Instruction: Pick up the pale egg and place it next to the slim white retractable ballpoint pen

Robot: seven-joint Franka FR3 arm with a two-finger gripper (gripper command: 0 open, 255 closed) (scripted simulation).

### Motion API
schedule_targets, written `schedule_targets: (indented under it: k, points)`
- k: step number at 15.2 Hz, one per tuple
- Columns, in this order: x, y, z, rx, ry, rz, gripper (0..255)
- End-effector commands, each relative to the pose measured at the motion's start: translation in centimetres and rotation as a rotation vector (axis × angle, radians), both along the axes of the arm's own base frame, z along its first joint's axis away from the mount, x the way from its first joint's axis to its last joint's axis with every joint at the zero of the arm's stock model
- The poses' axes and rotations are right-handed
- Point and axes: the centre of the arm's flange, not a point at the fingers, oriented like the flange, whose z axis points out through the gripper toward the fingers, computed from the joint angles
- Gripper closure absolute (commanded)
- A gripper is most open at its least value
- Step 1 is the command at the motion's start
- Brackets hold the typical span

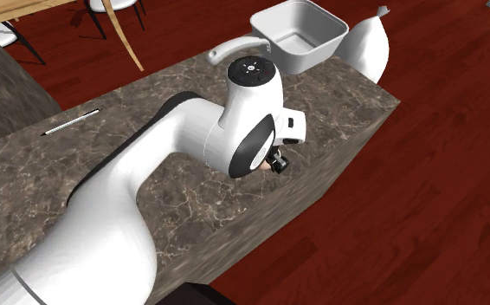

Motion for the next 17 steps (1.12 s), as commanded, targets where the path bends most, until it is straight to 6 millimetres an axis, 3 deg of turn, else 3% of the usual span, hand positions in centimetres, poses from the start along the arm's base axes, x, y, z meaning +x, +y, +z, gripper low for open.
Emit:
schedule_targets:
  k: [1, 17]
  points:
    - [0.0, 0.0, 0.5, 0.0, 0.0, 0.0, 255]
    - [0.0, 0.0, 9.0, 0.0, 0.0, 0.0, 255]
